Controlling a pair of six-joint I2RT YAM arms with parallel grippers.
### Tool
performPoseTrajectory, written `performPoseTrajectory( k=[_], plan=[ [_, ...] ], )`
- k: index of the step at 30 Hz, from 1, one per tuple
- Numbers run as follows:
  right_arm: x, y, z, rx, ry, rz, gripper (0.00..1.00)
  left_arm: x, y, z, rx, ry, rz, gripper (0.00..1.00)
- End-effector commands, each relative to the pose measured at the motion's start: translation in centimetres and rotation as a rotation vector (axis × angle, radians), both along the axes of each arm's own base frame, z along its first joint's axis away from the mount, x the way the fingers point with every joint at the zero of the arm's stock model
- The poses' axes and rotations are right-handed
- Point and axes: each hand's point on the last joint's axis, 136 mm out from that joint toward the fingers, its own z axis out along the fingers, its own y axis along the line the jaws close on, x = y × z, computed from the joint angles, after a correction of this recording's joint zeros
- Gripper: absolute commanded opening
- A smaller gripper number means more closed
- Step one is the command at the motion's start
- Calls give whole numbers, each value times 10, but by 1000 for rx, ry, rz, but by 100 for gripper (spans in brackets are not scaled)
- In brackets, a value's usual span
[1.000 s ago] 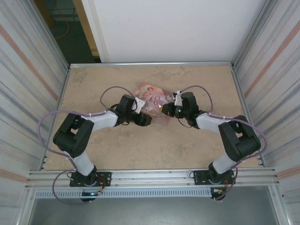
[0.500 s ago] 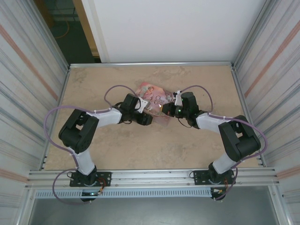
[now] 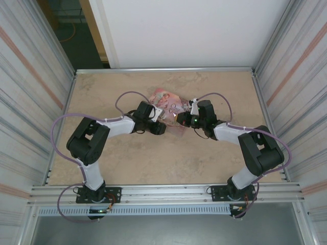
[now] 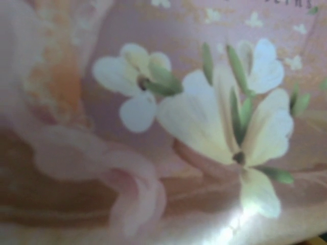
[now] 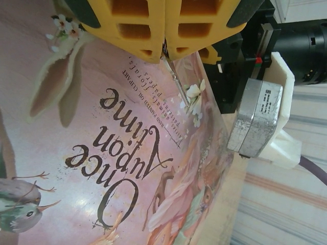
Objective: Unlock the padlock with the key
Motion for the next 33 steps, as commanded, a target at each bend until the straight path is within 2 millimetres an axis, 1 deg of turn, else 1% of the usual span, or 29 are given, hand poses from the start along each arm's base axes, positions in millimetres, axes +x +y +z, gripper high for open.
performPoseTrajectory(
  k=[1,5,11,20,26,33],
  plan=[
    [0,1,-8,-33,16,3,0,12,-9,11,-14,-41,4,44],
    [-1,1,-6,-31,13,6,0,12,-11,15,-24,-51,2,38],
    [-1,1,7,-25,-11,6,0,7,-12,24,-39,-57,1,32],
    [-10,-8,29,-62,-75,9,0,-14,-13,42,-81,3,5,27],
    [-22,-10,38,-73,-125,29,0,-27,-16,56,-139,92,32,25],
    [-47,-3,46,-169,-214,93,0,-41,-24,84,-210,185,30,21]
  ],
)
